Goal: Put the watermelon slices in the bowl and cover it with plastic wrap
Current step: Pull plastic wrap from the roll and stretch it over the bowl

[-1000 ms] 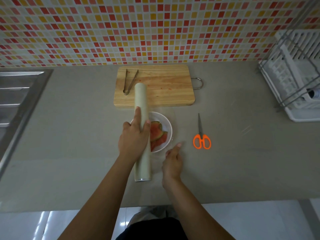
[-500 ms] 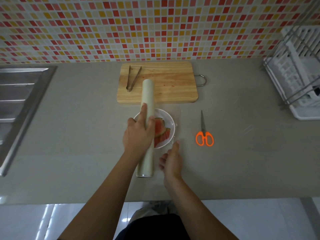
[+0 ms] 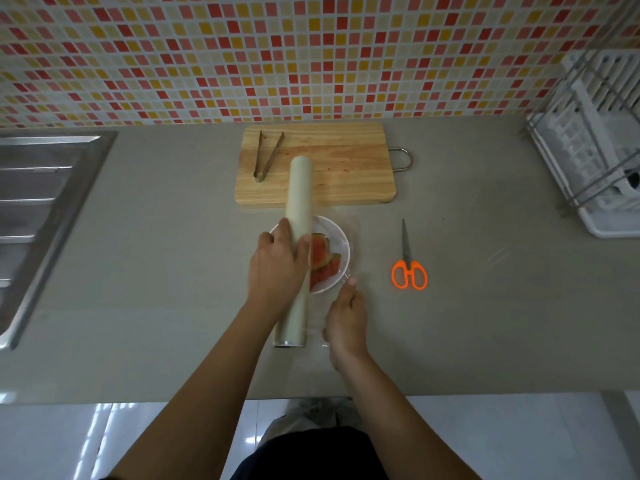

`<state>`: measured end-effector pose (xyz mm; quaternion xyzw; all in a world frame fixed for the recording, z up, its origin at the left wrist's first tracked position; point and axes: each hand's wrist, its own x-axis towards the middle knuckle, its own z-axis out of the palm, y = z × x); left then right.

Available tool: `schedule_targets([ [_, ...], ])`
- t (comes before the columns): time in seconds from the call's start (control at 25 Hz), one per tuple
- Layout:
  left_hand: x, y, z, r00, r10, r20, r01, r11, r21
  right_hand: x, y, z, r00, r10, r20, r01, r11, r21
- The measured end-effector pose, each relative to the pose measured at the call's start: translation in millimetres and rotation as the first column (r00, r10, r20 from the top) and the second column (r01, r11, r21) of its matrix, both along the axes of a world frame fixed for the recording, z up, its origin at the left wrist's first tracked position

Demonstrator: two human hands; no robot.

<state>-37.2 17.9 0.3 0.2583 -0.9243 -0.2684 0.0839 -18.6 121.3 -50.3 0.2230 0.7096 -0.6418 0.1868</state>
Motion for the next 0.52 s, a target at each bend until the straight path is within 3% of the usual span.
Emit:
schedule_targets([
  [0.16,-1.5,-8.3,2.8,1.0,-0.008,0.022,0.009,0.999,-0.054,-7.0,9.1,-6.8,0.996,-0.074,-0.045,0.078,0.991,0.107],
  [0.24,-1.3,-11.4,2.7,1.0,-0.013,0.022,0.014,0.999,-0.033,-6.5,13.9,-11.8,0.997,-0.022,-0.074,0.031,0.991,0.131],
  [0.44,1.9,-20.1,-2.8,0.999,0.039,0.005,-0.039,0.987,0.156,-5.3,11.9,-13.8,0.997,0.025,-0.076,-0.007,0.975,0.222],
  [0.52,2.8,-24.2,-4.5,0.998,0.059,-0.007,-0.056,0.976,0.213,-8.6,13.4,-18.9,0.999,0.043,-0.008,-0.042,0.987,0.155],
])
